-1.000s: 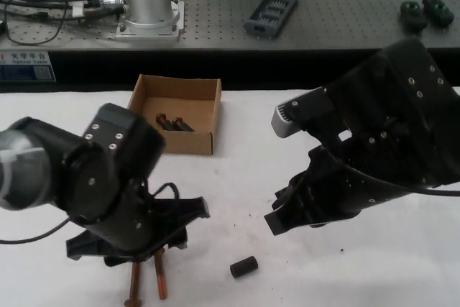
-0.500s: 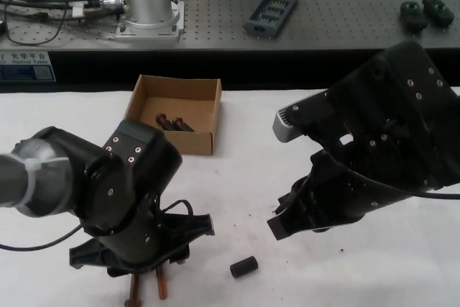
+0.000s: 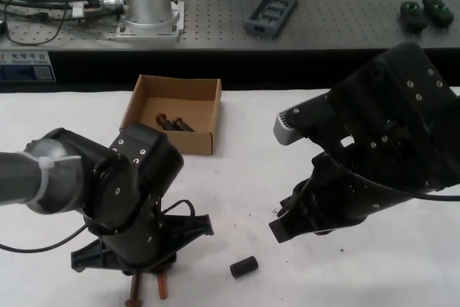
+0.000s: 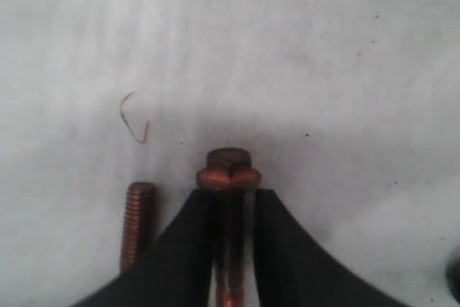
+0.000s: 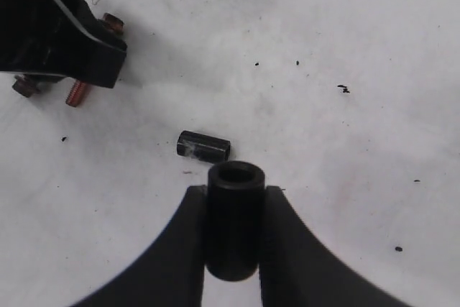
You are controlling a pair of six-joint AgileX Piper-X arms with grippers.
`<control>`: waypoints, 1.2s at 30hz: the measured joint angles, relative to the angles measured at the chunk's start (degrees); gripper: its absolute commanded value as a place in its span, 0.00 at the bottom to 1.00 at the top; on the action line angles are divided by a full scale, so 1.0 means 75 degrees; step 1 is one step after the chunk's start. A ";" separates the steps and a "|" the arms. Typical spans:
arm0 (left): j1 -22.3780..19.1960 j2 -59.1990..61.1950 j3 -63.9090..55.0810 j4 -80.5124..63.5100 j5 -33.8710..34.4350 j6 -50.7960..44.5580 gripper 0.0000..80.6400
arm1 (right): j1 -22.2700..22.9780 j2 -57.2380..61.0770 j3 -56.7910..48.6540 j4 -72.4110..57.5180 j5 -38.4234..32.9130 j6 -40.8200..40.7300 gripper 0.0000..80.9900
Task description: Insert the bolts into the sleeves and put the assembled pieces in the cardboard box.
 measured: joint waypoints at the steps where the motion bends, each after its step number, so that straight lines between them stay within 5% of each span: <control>1: 0.0000 -0.0002 0.0000 0.0000 0.0000 -0.0019 0.00 | 0.0000 -0.0037 0.0000 0.0000 0.0000 0.0000 0.06; 15: 0.0127 0.0104 0.0000 -0.0691 0.1165 0.0286 0.01 | -0.0088 -0.0222 0.0275 -0.0464 -0.0001 -0.0090 0.06; 23: 0.1907 -0.0683 0.0147 -0.2479 0.2562 0.2379 0.01 | -0.0963 -0.0222 0.0537 -0.3111 -0.1988 -0.0300 0.06; 27: 0.3187 -0.1429 0.0140 -0.4496 0.4107 0.2829 0.01 | -0.1280 -0.0116 0.0537 -0.4207 -0.2551 -0.0185 0.06; 30: 0.3639 -0.1575 0.0126 -0.6916 0.5193 0.2335 0.01 | -0.1502 0.0094 0.0537 -0.5004 -0.3036 0.0077 0.06; 36: 0.3756 -0.1555 0.0126 -0.8658 0.5802 0.1826 0.01 | -0.1862 0.1107 0.0524 -0.7188 -0.4365 0.1044 0.06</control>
